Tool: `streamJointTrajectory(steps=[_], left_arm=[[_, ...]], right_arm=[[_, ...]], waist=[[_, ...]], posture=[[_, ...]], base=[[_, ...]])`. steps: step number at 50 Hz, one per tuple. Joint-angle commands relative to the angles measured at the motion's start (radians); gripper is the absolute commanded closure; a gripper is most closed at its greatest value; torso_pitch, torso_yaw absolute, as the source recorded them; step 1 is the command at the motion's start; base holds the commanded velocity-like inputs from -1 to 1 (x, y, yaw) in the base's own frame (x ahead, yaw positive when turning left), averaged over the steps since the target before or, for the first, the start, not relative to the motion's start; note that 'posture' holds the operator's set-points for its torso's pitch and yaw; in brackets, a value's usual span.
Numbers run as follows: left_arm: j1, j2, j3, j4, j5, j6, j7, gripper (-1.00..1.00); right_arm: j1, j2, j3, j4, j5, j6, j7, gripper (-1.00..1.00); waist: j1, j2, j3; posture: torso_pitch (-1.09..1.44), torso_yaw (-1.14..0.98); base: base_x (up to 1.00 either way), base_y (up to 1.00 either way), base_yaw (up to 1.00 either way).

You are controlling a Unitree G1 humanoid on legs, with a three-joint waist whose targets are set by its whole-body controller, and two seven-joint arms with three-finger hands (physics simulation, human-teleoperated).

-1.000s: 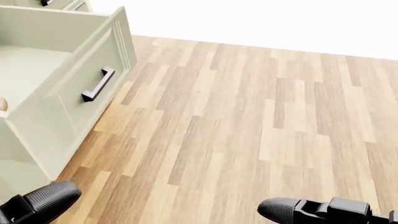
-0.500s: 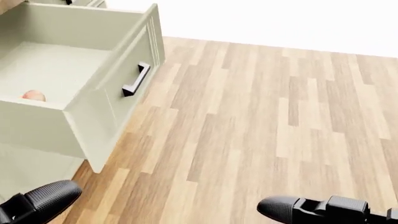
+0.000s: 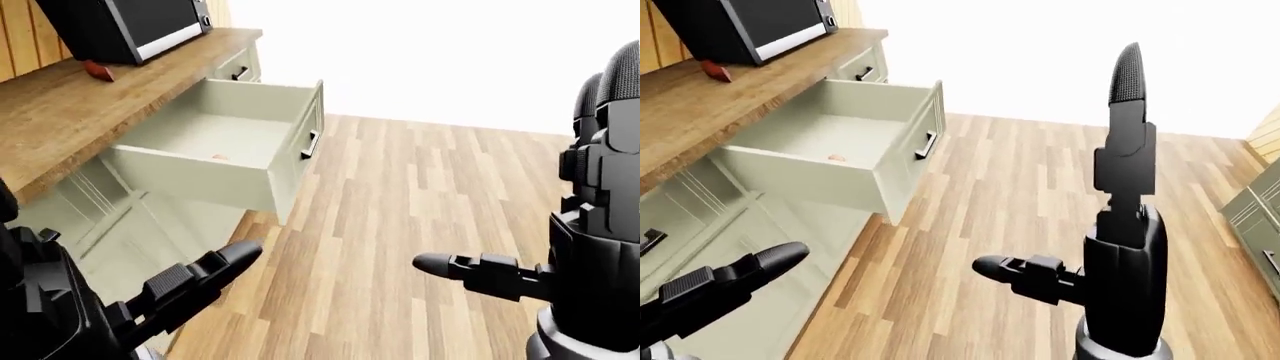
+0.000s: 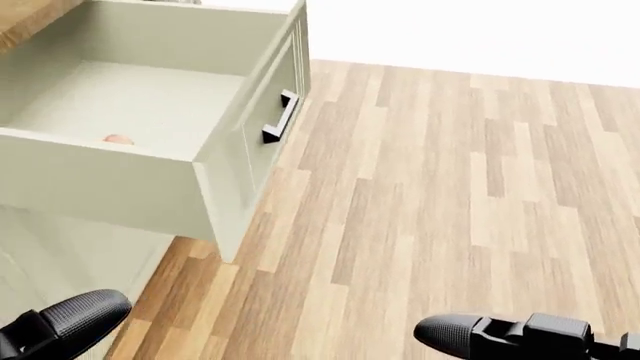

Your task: Close the right drawer.

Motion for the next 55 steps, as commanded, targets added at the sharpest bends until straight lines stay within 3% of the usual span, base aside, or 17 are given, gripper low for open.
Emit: streamJointTrajectory(steps=[1, 3, 5, 6, 15, 18, 19, 22, 26, 28, 30, 43, 44, 47, 51, 53, 55], left_arm=[[-0.006, 0.004, 0.001, -0.016, -0.002, -0.002, 0.008, -1.00], [-0.006, 0.003, -0.001, -0.016, -0.001, -0.001, 0.008, -1.00], [-0.003, 0.004, -0.005, -0.016, 0.001, -0.001, 0.010, -1.00], [-0.003, 0.005, -0.006, -0.016, 0.001, 0.000, 0.011, -1.00], [-0.004, -0.001, -0.002, -0.016, -0.001, -0.006, 0.008, -1.00], [-0.003, -0.001, -0.002, -0.016, -0.002, -0.006, 0.008, -1.00], [-0.003, -0.001, -0.002, -0.016, -0.001, -0.007, 0.008, -1.00], [-0.004, 0.001, -0.003, -0.016, -0.001, -0.005, 0.009, -1.00], [-0.005, 0.004, -0.002, -0.016, -0.003, -0.002, 0.011, -1.00], [-0.005, 0.005, -0.002, -0.016, -0.003, -0.001, 0.011, -1.00], [-0.005, 0.004, -0.002, -0.016, -0.003, -0.002, 0.011, -1.00], [-0.003, -0.007, -0.001, -0.016, -0.004, -0.010, 0.002, -1.00], [-0.001, -0.007, -0.001, -0.016, -0.004, -0.012, 0.004, -1.00], [0.000, -0.010, 0.001, -0.016, -0.005, -0.016, 0.004, -1.00], [0.002, -0.007, -0.002, -0.016, -0.004, -0.014, 0.005, -1.00], [0.002, -0.008, -0.001, -0.016, -0.004, -0.016, 0.005, -1.00], [0.003, -0.008, -0.001, -0.016, -0.005, -0.016, 0.006, -1.00]], right_arm=[[-0.009, 0.001, 0.010, -0.023, 0.004, -0.019, -0.007, -1.00], [-0.007, -0.001, 0.011, -0.023, 0.006, -0.018, -0.009, -1.00], [-0.005, -0.003, 0.015, -0.023, 0.005, -0.019, -0.013, -1.00], [-0.004, -0.004, 0.016, -0.023, 0.005, -0.018, -0.014, -1.00], [-0.004, -0.008, 0.020, -0.023, 0.001, -0.012, -0.016, -1.00], [-0.005, -0.007, 0.022, -0.023, -0.001, -0.010, -0.014, -1.00], [-0.005, -0.006, 0.023, -0.023, -0.003, -0.011, -0.014, -1.00], [-0.007, -0.005, 0.020, -0.023, -0.001, -0.011, -0.012, -1.00], [-0.006, -0.007, 0.022, -0.023, -0.001, -0.009, -0.013, -1.00], [-0.006, -0.007, 0.023, -0.023, -0.003, -0.008, -0.013, -1.00], [-0.006, -0.009, 0.024, -0.023, -0.004, -0.006, -0.015, -1.00], [-0.011, -0.005, 0.016, -0.023, 0.000, -0.006, -0.011, -1.00], [-0.009, -0.007, 0.017, -0.023, 0.001, -0.005, -0.013, -1.00], [-0.006, -0.010, 0.019, -0.023, 0.001, -0.005, -0.015, -1.00], [-0.005, -0.015, 0.021, -0.023, 0.004, 0.000, -0.019, -1.00], [-0.004, -0.019, 0.025, -0.023, 0.001, 0.002, -0.022, -1.00], [-0.004, -0.022, 0.024, -0.023, 0.005, 0.006, -0.024, -1.00]], waist=[[0.001, -0.002, 0.002], [-0.003, 0.035, 0.002], [0.001, 0.118, -0.024], [0.009, 0.080, -0.014], [0.002, -0.003, 0.005], [-0.001, -0.065, -0.012], [-0.013, -0.028, -0.003], [-0.005, -0.039, -0.012], [-0.001, -0.002, 0.003], [-0.004, 0.032, 0.004], [-0.001, 0.112, -0.021], [-0.002, -0.059, -0.009], [-0.015, -0.033, 0.000], [-0.005, -0.042, -0.008], [-0.001, -0.006, 0.003], [-0.004, 0.027, 0.004], [-0.003, 0.100, -0.019]], posture=[[0.00, 0.00], [0.00, 0.00], [0.00, 0.00], [0.00, 0.00], [0.00, 0.00], [0.00, 0.00], [0.00, 0.00], [0.00, 0.00], [0.00, 0.00], [0.00, 0.00], [0.00, 0.00], [0.00, 0.00], [0.00, 0.00], [0.00, 0.00], [0.00, 0.00], [0.00, 0.00], [0.00, 0.00]], base=[[0.00, 0.32, 0.00], [0.00, 0.33, 0.00], [0.00, 0.33, 0.00], [0.00, 0.32, 0.00], [0.00, 0.33, 0.00], [0.00, 0.33, 0.00], [0.00, 0.33, 0.00], [0.00, 0.33, 0.00], [0.00, 0.33, 0.00], [0.00, 0.34, 0.00], [0.00, 0.34, 0.00], [0.00, 0.33, 0.00], [0.00, 0.34, 0.00], [0.00, 0.33, 0.00], [0.00, 0.33, 0.00], [0.00, 0.33, 0.00], [0.00, 0.34, 0.00]])
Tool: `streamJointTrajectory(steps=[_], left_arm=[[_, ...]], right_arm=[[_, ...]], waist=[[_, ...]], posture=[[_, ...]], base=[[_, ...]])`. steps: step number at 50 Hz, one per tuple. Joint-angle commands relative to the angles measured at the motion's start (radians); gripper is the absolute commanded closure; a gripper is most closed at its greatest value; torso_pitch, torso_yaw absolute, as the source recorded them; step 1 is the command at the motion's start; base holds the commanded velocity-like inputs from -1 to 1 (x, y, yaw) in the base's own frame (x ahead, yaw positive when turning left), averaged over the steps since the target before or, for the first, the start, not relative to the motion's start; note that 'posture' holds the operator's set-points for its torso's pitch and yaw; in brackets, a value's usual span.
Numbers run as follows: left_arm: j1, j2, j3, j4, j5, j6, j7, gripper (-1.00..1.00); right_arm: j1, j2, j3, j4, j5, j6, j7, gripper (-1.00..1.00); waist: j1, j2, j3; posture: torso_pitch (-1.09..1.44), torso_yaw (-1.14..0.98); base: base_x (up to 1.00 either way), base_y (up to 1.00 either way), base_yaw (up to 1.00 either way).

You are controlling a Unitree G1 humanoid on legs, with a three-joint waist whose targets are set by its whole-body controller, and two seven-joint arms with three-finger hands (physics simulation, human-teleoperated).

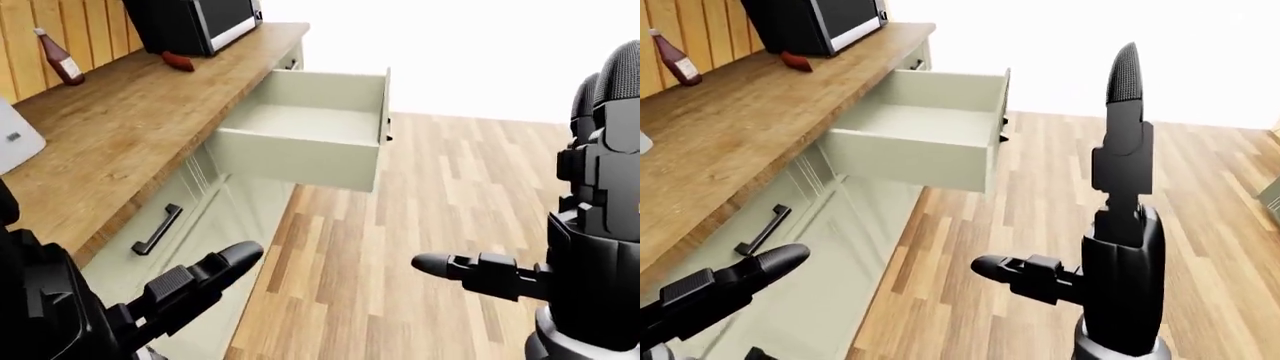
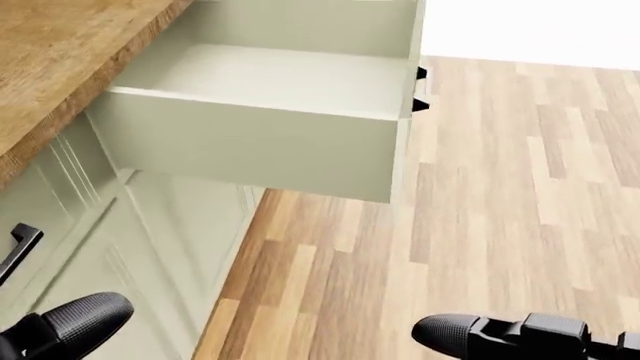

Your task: Close the right drawer.

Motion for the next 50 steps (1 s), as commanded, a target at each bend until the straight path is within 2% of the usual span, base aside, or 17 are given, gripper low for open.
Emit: streamJointTrajectory(steps=[1, 3, 8, 15, 19, 21, 23, 24, 27, 34, 36, 38, 39, 41, 43, 47, 50], left_arm=[[-0.005, -0.001, 0.000, -0.016, -0.004, -0.002, 0.006, -1.00], [-0.005, 0.000, 0.001, -0.016, -0.004, -0.001, 0.006, -1.00], [-0.005, 0.004, 0.000, -0.016, -0.005, 0.002, 0.009, -1.00], [-0.008, 0.011, -0.002, -0.016, -0.003, 0.010, 0.012, -1.00], [-0.009, 0.013, -0.003, -0.016, -0.003, 0.012, 0.013, -1.00], [-0.012, 0.012, -0.001, -0.016, -0.004, 0.013, 0.012, -1.00], [-0.012, 0.011, -0.001, -0.016, -0.004, 0.012, 0.011, -1.00], [-0.012, 0.010, -0.001, -0.016, -0.005, 0.012, 0.010, -1.00], [-0.013, 0.007, 0.002, -0.016, -0.006, 0.011, 0.006, -1.00], [-0.010, 0.003, -0.001, -0.016, -0.003, 0.006, 0.005, -1.00], [-0.009, 0.005, -0.002, -0.016, -0.003, 0.007, 0.007, -1.00], [-0.007, 0.006, -0.003, -0.016, -0.002, 0.007, 0.008, -1.00], [-0.007, 0.005, -0.002, -0.016, -0.003, 0.005, 0.008, -1.00], [-0.006, 0.004, -0.003, -0.016, -0.002, 0.004, 0.008, -1.00], [-0.007, 0.002, -0.001, -0.016, -0.002, 0.002, 0.006, -1.00], [-0.007, 0.004, -0.001, -0.016, -0.003, 0.004, 0.007, -1.00], [-0.007, 0.003, 0.000, -0.016, -0.005, 0.002, 0.005, -1.00]], right_arm=[[-0.006, -0.002, 0.007, -0.022, 0.003, -0.012, -0.007, -1.00], [-0.005, -0.005, 0.008, -0.022, 0.004, -0.010, -0.010, -1.00], [-0.004, -0.006, 0.010, -0.022, 0.006, -0.011, -0.014, -1.00], [-0.001, -0.011, 0.016, -0.022, -0.003, -0.013, -0.016, -1.00], [0.002, -0.014, 0.019, -0.022, -0.005, -0.016, -0.017, -1.00], [0.001, -0.012, 0.017, -0.022, -0.003, -0.018, -0.015, -1.00], [0.002, -0.012, 0.015, -0.022, 0.000, -0.022, -0.015, -1.00], [0.003, -0.011, 0.015, -0.022, 0.000, -0.023, -0.014, -1.00], [0.002, -0.009, 0.012, -0.022, 0.001, -0.027, -0.013, -1.00], [0.002, -0.010, 0.010, -0.022, 0.004, -0.026, -0.013, -1.00], [0.002, -0.009, 0.010, -0.022, 0.002, -0.027, -0.013, -1.00], [0.004, -0.011, 0.011, -0.022, 0.002, -0.026, -0.015, -1.00], [0.003, -0.009, 0.014, -0.022, -0.003, -0.027, -0.012, -1.00], [0.004, -0.007, 0.014, -0.022, -0.004, -0.028, -0.009, -1.00], [0.005, -0.009, 0.014, -0.022, -0.002, -0.027, -0.011, -1.00], [0.006, -0.012, 0.016, -0.022, -0.003, -0.024, -0.015, -1.00], [0.006, -0.012, 0.019, -0.022, -0.005, -0.023, -0.015, -1.00]], waist=[[0.000, 0.015, -0.018], [0.000, -0.007, 0.016], [0.000, -0.068, 0.011], [0.019, -0.066, -0.013], [0.019, -0.092, 0.012], [0.019, -0.114, 0.014], [0.016, -0.162, -0.002], [0.005, -0.115, 0.018], [0.015, -0.123, 0.014], [0.012, -0.073, 0.019], [0.006, -0.041, 0.015], [0.005, 0.018, -0.007], [0.023, -0.017, 0.009], [0.021, -0.009, 0.021], [0.025, -0.019, 0.013], [0.028, -0.049, 0.019], [0.035, -0.089, 0.011]], posture=[[0.00, 0.00], [0.00, 0.00], [0.00, 0.00], [0.00, 0.00], [0.00, 0.00], [0.00, 0.00], [0.00, 0.00], [0.00, 0.00], [0.00, 0.00], [0.00, 0.00], [0.00, 0.00], [0.00, 0.00], [0.00, 0.00], [0.00, 0.00], [0.00, 0.00], [0.00, 0.00], [0.00, 0.00]], base=[[0.00, 0.33, 0.00], [0.00, 0.33, 0.00], [0.00, 0.24, 0.00], [0.02, 0.00, 0.00], [0.21, 0.00, 0.00], [0.23, 0.00, 0.00], [0.25, 0.00, 0.00], [0.25, 0.00, 0.00], [0.27, 0.00, 0.00], [0.30, 0.00, 0.00], [0.30, 0.00, 0.00], [0.30, 0.00, 0.00], [0.31, 0.00, 0.00], [0.30, 0.00, 0.00], [0.31, 0.00, 0.00], [0.30, 0.00, 0.00], [0.30, 0.00, 0.00]])
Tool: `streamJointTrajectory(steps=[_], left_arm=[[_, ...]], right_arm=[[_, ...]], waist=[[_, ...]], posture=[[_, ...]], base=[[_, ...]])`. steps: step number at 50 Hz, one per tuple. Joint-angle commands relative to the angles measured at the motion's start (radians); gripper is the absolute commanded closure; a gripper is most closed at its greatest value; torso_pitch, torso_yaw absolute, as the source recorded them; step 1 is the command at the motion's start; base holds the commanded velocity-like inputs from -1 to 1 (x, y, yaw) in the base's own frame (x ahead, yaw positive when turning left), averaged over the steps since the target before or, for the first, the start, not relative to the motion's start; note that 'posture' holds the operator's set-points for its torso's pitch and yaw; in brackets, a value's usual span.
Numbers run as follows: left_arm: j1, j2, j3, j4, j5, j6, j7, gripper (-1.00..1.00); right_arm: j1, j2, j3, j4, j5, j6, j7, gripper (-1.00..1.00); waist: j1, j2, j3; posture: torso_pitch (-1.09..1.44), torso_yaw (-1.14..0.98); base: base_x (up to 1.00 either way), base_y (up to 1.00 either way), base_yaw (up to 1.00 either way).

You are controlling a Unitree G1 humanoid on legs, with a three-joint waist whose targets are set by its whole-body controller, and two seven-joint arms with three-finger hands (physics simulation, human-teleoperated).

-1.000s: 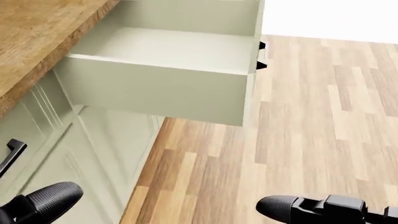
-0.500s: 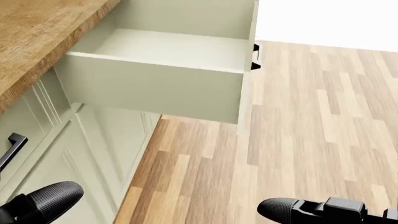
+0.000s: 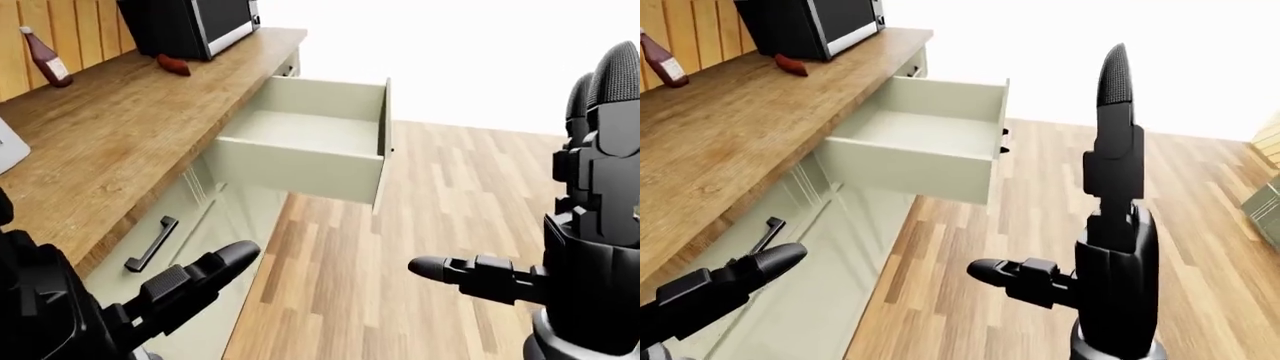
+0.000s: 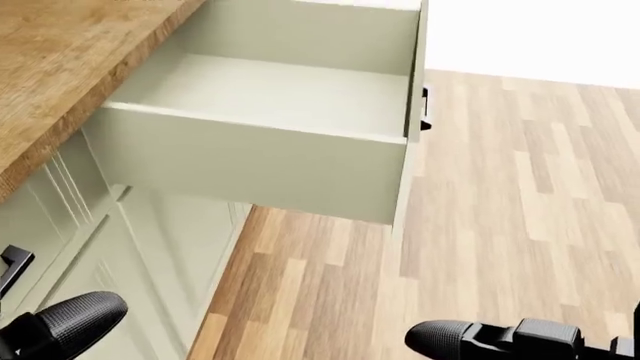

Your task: Close the right drawer.

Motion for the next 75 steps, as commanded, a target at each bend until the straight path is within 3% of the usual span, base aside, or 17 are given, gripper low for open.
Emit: streamJointTrajectory(steps=[1, 2, 11, 14, 16, 17, 24, 29, 39, 43, 44, 51, 56, 59, 65, 68, 75], left_arm=[[-0.009, -0.002, -0.008, -0.015, 0.000, -0.009, -0.001, -1.00], [-0.009, -0.002, -0.007, -0.015, -0.001, -0.008, -0.002, -1.00], [-0.011, 0.001, -0.006, -0.015, -0.002, -0.005, -0.001, -1.00], [-0.011, 0.001, -0.004, -0.015, -0.003, -0.006, -0.001, -1.00], [-0.012, 0.000, -0.003, -0.015, -0.004, -0.007, -0.002, -1.00], [-0.011, 0.000, -0.004, -0.015, -0.004, -0.007, -0.002, -1.00], [-0.012, -0.005, -0.003, -0.015, -0.003, -0.009, -0.004, -1.00], [-0.012, -0.007, -0.003, -0.015, -0.002, -0.010, -0.006, -1.00], [-0.005, -0.004, -0.009, -0.015, 0.000, -0.012, 0.001, -1.00], [-0.006, -0.003, -0.008, -0.015, -0.001, -0.010, 0.001, -1.00], [-0.006, -0.002, -0.008, -0.015, -0.001, -0.010, 0.001, -1.00], [-0.007, -0.003, -0.004, -0.015, -0.005, -0.011, -0.001, -1.00], [-0.007, -0.004, -0.003, -0.015, -0.005, -0.011, -0.002, -1.00], [-0.007, -0.004, -0.004, -0.015, -0.004, -0.011, -0.002, -1.00], [-0.007, -0.008, -0.002, -0.015, -0.005, -0.014, -0.004, -1.00], [-0.008, -0.010, -0.002, -0.015, -0.005, -0.014, -0.006, -1.00], [-0.008, -0.010, -0.002, -0.015, -0.005, -0.013, -0.005, -1.00]], right_arm=[[-0.007, -0.001, -0.004, -0.019, 0.001, -0.006, -0.010, -1.00], [-0.007, -0.002, -0.003, -0.019, 0.000, -0.005, -0.011, -1.00], [-0.008, -0.006, -0.001, -0.019, 0.000, -0.001, -0.013, -1.00], [-0.007, -0.008, 0.000, -0.019, 0.001, 0.000, -0.015, -1.00], [-0.010, -0.005, -0.004, -0.019, 0.003, -0.001, -0.012, -1.00], [-0.010, -0.006, -0.004, -0.019, 0.003, 0.000, -0.012, -1.00], [-0.011, -0.009, -0.002, -0.019, 0.001, 0.005, -0.013, -1.00], [-0.011, -0.011, -0.004, -0.019, 0.004, 0.004, -0.015, -1.00], [-0.006, -0.024, 0.004, -0.019, 0.006, 0.010, -0.027, -1.00], [-0.005, -0.029, 0.008, -0.019, 0.005, 0.013, -0.031, -1.00], [-0.004, -0.030, 0.006, -0.019, 0.007, 0.013, -0.032, -1.00], [-0.003, -0.030, 0.007, -0.019, 0.007, 0.013, -0.034, -1.00], [-0.001, -0.027, 0.001, -0.019, 0.019, 0.002, -0.035, -1.00], [0.002, -0.023, 0.001, -0.019, 0.023, -0.009, -0.034, -1.00], [0.006, -0.020, 0.000, -0.019, 0.028, -0.022, -0.033, -1.00], [0.007, -0.019, -0.003, -0.019, 0.031, -0.028, -0.033, -1.00], [0.007, -0.021, -0.004, -0.019, 0.033, -0.027, -0.034, -1.00]], waist=[[-0.003, -0.011, -0.009], [-0.006, -0.046, -0.024], [-0.030, 0.017, 0.009], [-0.039, 0.065, 0.003], [-0.034, 0.135, -0.028], [-0.023, 0.083, -0.007], [-0.010, 0.057, -0.003], [-0.003, -0.041, -0.026], [-0.034, 0.025, 0.007], [-0.036, 0.127, -0.029], [-0.025, 0.079, -0.012], [-0.009, 0.056, -0.005], [-0.002, -0.040, -0.025], [-0.017, -0.033, 0.003], [-0.032, -0.004, -0.012], [-0.044, 0.055, -0.030], [-0.042, 0.020, -0.047]], posture=[[0.00, 0.00], [0.00, 0.00], [0.00, 0.00], [0.00, 0.00], [0.00, 0.00], [0.00, 0.00], [0.00, 0.00], [0.00, 0.00], [0.00, 0.00], [0.00, 0.00], [0.00, 0.00], [0.00, 0.00], [0.00, 0.00], [0.00, 0.00], [0.00, 0.00], [0.00, 0.00], [0.00, 0.00]], base=[[0.31, 0.00, 0.00], [0.30, 0.00, 0.00], [0.31, 0.00, 0.00], [0.31, 0.00, 0.00], [0.30, 0.00, 0.00], [0.30, 0.00, 0.00], [0.30, 0.00, 0.00], [0.31, 0.00, 0.00], [0.30, 0.00, 0.00], [0.30, 0.00, 0.00], [0.30, 0.00, 0.00], [0.31, 0.00, 0.00], [0.30, 0.00, 0.00], [0.12, 0.00, 0.00], [0.00, 0.00, 0.00], [0.00, 0.00, 0.00], [0.00, 0.00, 0.00]])
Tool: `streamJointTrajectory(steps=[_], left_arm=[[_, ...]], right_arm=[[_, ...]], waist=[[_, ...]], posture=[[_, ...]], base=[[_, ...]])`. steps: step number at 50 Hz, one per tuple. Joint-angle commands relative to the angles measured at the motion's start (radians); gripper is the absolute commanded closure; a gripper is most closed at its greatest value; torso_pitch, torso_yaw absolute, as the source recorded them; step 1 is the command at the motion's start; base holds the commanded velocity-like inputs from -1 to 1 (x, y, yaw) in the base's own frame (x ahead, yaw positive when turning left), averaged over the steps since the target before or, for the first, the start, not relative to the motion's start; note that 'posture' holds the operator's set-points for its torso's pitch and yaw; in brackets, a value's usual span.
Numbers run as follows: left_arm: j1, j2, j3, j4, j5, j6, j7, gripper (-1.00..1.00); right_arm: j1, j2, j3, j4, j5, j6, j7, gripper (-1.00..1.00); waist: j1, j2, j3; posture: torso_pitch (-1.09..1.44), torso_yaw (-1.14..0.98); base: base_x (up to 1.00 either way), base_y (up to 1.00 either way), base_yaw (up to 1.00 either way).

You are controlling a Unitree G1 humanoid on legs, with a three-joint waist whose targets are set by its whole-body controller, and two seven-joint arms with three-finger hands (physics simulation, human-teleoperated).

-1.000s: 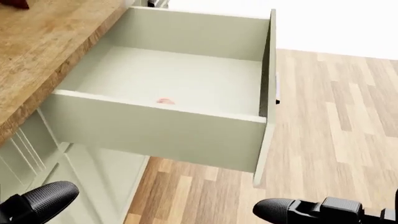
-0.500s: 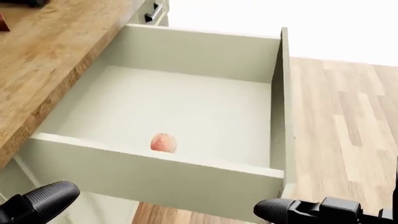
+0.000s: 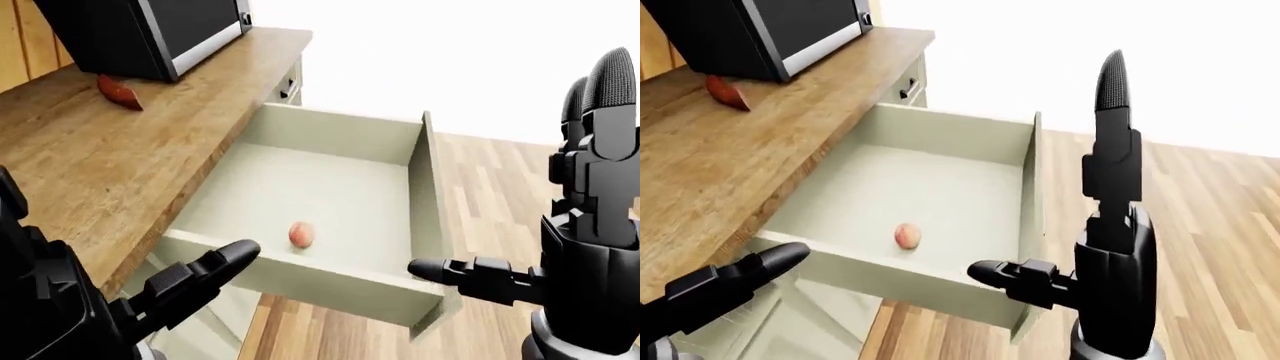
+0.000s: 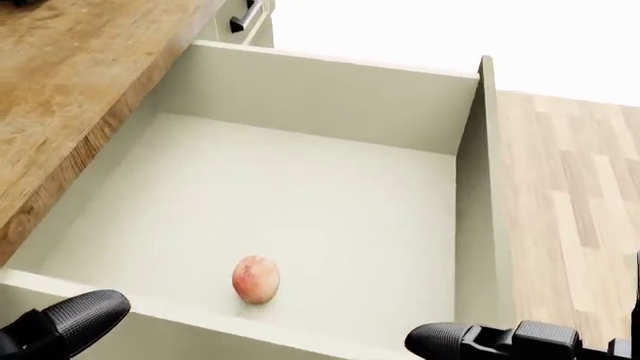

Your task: Close the right drawer.

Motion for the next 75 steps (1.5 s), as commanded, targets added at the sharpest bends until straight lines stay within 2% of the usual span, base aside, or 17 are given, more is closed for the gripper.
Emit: streamJointTrajectory(steps=[1, 11, 17, 23, 27, 31, 35, 37, 41, 47, 52, 59, 63, 69, 75], left_arm=[[-0.008, 0.001, -0.009, -0.033, -0.002, -0.016, 0.007, -1.00], [-0.007, 0.010, -0.014, -0.033, 0.002, -0.009, 0.013, -1.00], [-0.012, 0.017, -0.017, -0.033, 0.003, 0.000, 0.016, -1.00], [-0.012, 0.022, -0.021, -0.033, 0.007, 0.006, 0.020, -1.00], [-0.011, 0.023, -0.023, -0.033, 0.007, 0.008, 0.021, -1.00], [-0.010, 0.022, -0.024, -0.033, 0.008, 0.006, 0.022, -1.00], [-0.009, 0.018, -0.019, -0.033, 0.004, 0.003, 0.019, -1.00], [-0.008, 0.017, -0.019, -0.033, 0.002, 0.001, 0.019, -1.00], [-0.008, 0.015, -0.018, -0.033, 0.001, 0.002, 0.018, -1.00], [-0.004, 0.021, -0.021, -0.033, 0.001, 0.004, 0.022, -1.00], [-0.004, 0.020, -0.020, -0.033, 0.001, 0.002, 0.022, -1.00], [-0.007, 0.016, -0.017, -0.033, 0.000, 0.000, 0.019, -1.00], [-0.007, 0.016, -0.017, -0.033, 0.002, 0.001, 0.018, -1.00], [-0.010, 0.013, -0.017, -0.033, 0.003, 0.002, 0.014, -1.00], [-0.015, 0.016, -0.014, -0.033, 0.001, 0.007, 0.014, -1.00]], right_arm=[[-0.007, -0.002, 0.000, -0.033, 0.004, -0.017, -0.015, -1.00], [-0.003, -0.013, 0.009, -0.033, 0.008, -0.011, -0.029, -1.00], [-0.038, 0.013, -0.009, -0.033, -0.004, 0.021, 0.000, -1.00], [-0.092, 0.062, -0.053, -0.033, -0.012, 0.044, 0.065, -1.00], [-0.140, 0.049, -0.117, -0.033, 0.032, 0.094, 0.090, -1.00], [-0.162, 0.031, -0.155, -0.033, 0.048, 0.109, 0.103, -1.00], [-0.197, -0.016, -0.222, -0.033, 0.087, 0.163, 0.102, -1.00], [-0.218, -0.068, -0.276, -0.033, 0.136, 0.215, 0.090, -1.00], [-0.238, -0.168, -0.349, -0.033, 0.214, 0.284, 0.056, -1.00], [-0.202, -0.276, -0.406, -0.021, 0.298, 0.343, -0.023, -1.00], [-0.159, -0.304, -0.489, 0.127, 0.360, 0.236, -0.078, -1.00], [-0.124, -0.318, -0.519, 0.437, 0.376, 0.025, -0.164, -1.00], [-0.122, -0.345, -0.510, 0.720, 0.369, -0.123, -0.242, -1.00], [-0.126, -0.384, -0.496, 0.980, 0.391, -0.256, -0.316, -1.00], [-0.172, -0.420, -0.412, 1.240, 0.384, -0.357, -0.388, -1.00]], waist=[[0.000, 0.006, -0.015], [0.005, 0.003, -0.011], [0.005, 0.006, -0.006], [0.003, 0.011, -0.003], [0.002, 0.014, -0.004], [0.003, 0.013, -0.005], [0.004, 0.011, -0.007], [0.006, 0.009, -0.008], [0.010, 0.000, -0.009], [0.016, -0.013, -0.009], [0.018, -0.022, -0.008], [0.018, -0.027, -0.007], [0.018, -0.029, -0.008], [0.021, -0.028, -0.012], [0.019, -0.029, -0.015]], posture=[[0.00, 0.00], [0.00, 0.00], [0.00, 0.00], [0.00, 0.00], [0.00, 0.00], [0.00, 0.00], [0.00, 0.00], [0.00, 0.00], [0.00, 0.00], [0.00, 0.00], [0.00, 0.00], [0.00, 0.00], [0.00, 0.00], [0.00, 0.00], [0.00, 0.00]], base=[[0.00, 0.00, 0.00], [0.00, 0.00, 0.00], [0.00, 0.00, 0.00], [0.00, 0.00, 0.00], [0.00, 0.00, 0.00], [0.00, 0.00, 0.00], [0.00, 0.00, 0.00], [0.00, 0.00, 0.00], [0.00, 0.00, 0.00], [0.00, 0.00, 0.00], [0.00, 0.00, 0.00], [0.00, 0.00, 0.00], [0.00, 0.00, 0.00], [0.00, 0.00, 0.00], [0.00, 0.00, 0.00]])
